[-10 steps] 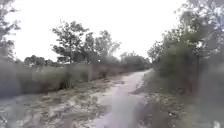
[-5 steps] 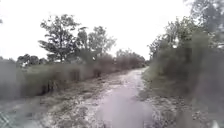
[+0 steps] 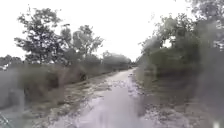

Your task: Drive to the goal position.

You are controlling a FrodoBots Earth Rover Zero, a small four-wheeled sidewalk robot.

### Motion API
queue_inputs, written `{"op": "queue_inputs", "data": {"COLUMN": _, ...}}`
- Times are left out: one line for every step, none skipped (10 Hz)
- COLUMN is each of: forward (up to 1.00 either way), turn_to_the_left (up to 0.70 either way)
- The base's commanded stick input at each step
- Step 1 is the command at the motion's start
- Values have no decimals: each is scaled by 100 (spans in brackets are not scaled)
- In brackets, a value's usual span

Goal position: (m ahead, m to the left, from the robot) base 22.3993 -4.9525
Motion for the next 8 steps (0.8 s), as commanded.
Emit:
{"op": "queue_inputs", "data": {"forward": 100, "turn_to_the_left": 0}}
{"op": "queue_inputs", "data": {"forward": 100, "turn_to_the_left": 0}}
{"op": "queue_inputs", "data": {"forward": 100, "turn_to_the_left": 0}}
{"op": "queue_inputs", "data": {"forward": 100, "turn_to_the_left": 0}}
{"op": "queue_inputs", "data": {"forward": 100, "turn_to_the_left": 0}}
{"op": "queue_inputs", "data": {"forward": 100, "turn_to_the_left": 0}}
{"op": "queue_inputs", "data": {"forward": 100, "turn_to_the_left": 0}}
{"op": "queue_inputs", "data": {"forward": 100, "turn_to_the_left": 0}}
